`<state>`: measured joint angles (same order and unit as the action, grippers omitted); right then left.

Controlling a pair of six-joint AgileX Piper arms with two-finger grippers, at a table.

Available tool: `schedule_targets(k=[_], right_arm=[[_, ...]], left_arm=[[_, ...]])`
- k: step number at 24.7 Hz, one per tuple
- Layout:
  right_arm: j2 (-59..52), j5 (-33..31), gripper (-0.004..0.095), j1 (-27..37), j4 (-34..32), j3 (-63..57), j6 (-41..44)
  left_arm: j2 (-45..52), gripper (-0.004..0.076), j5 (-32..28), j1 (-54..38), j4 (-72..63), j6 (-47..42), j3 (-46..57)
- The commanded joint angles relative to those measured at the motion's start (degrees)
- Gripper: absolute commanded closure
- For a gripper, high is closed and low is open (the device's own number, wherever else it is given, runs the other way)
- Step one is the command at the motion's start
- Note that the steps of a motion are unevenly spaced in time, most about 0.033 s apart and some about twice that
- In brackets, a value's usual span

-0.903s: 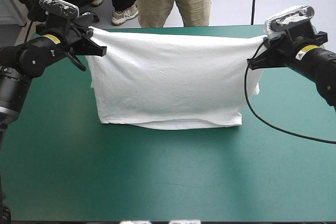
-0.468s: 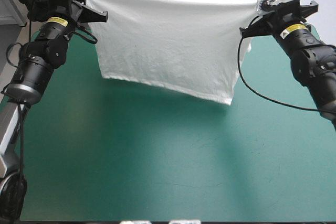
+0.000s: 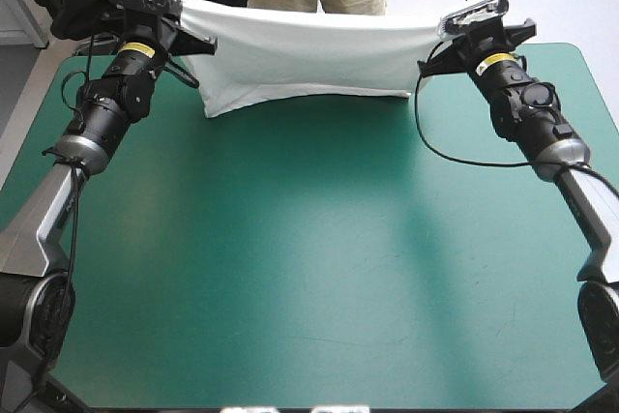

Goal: Fold the cloth

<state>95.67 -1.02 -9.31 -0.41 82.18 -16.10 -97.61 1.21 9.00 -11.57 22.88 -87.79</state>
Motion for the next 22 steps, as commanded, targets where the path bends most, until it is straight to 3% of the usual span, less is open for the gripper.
schedule_targets(k=[1, 4, 10, 16, 20, 22], right_arm=[[-1.8, -6.3, 0.0925, 0.2, 0.4, 1.6, 0.5], [-2.1, -14.0, 0.0925, 0.2, 0.7, 1.6, 0.3], [-4.0, -30.1, 0.0926, 0.2, 0.8, 0.6, -1.4], [-12.0, -37.8, 0.0925, 0.6, 2.7, -10.4, -4.2], [-20.3, -45.9, 0.0926, 0.6, 5.0, -19.4, -4.2], [-23.5, -50.2, 0.0925, 0.6, 6.0, -23.6, -3.7]], left_arm=[[1.8, 0.0741, 10.9, 0.1, -0.1, -0.5, -1.8], [1.1, 0.0741, 21.5, 0.1, 0.0, -0.5, -1.8], [1.5, 0.0741, 34.8, 0.1, 0.1, -0.5, -1.4], [7.6, 0.0741, 39.0, 0.1, 0.0, -0.5, 9.7], [15.2, 0.0741, 44.0, 0.1, 0.2, -0.5, 19.8], [18.8, 0.0741, 49.2, 0.1, 0.1, -0.5, 24.7]])
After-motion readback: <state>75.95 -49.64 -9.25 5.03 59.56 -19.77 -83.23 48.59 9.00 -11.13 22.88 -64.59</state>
